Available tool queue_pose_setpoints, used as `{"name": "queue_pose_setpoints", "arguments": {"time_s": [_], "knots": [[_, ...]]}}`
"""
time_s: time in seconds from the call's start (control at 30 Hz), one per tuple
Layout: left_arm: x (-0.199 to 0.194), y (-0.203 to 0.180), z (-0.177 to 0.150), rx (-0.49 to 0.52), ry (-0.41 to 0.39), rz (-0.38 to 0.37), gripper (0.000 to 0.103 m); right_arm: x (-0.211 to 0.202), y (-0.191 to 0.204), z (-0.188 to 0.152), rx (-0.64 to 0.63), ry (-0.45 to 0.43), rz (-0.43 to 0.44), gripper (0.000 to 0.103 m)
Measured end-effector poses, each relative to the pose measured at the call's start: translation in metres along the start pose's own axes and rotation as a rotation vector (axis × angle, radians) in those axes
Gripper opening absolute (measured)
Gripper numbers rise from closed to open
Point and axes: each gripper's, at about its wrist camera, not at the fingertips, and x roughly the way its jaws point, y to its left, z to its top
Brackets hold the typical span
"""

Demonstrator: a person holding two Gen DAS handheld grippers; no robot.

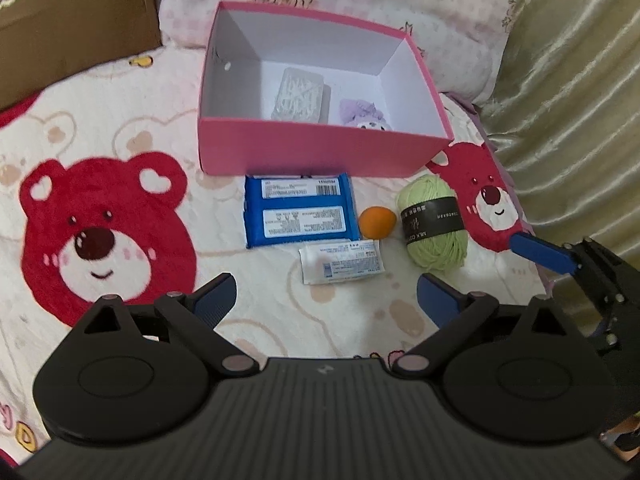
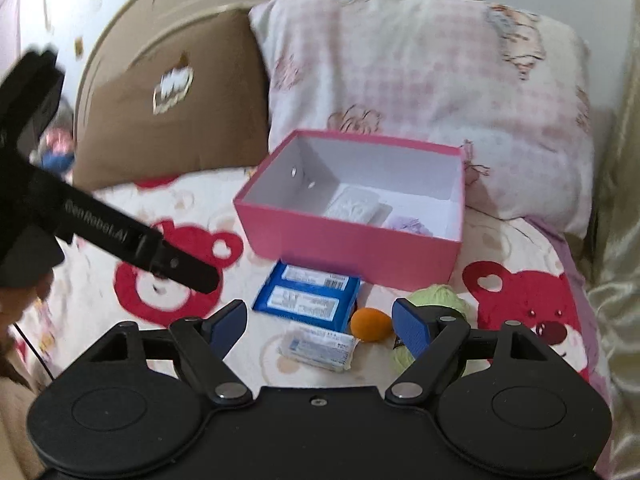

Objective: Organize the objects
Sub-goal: 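Withdraw the left tool and move it toward the small white packet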

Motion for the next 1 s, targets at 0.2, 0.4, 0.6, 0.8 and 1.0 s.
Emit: {"name": "queue_pose_setpoints", "arguments": {"time_s": [0.2, 0.4, 0.6, 0.8, 1.0], "knots": [[0.013, 0.003, -0.007, -0.004, -0.002, 0.014, 0.098, 0.014, 0.015, -0.003, -0.042, 0.008, 0.0, 0.084], [0.025, 0.013, -0.012, -0.03, -0.016, -0.004, 0.098, 0.028, 0.015, -0.013, -0.019, 0.032, 0.023, 0.084], [0.044, 0.022, -0.019, -0.048, -0.052, -0.021, 0.098, 0.046, 0.015, -0.025, -0.036, 0.046, 0.02, 0.084], [0.059, 0.025, -0.031, -0.043, -0.117, 0.017, 0.095, 0.069, 0.003, -0.038, 0.035, 0.074, 0.019, 0.084], [0.072, 0.034, -0.038, -0.069, -0.146, 0.013, 0.095, 0.091, -0.001, -0.053, 0.067, 0.097, 0.019, 0.084]]}}
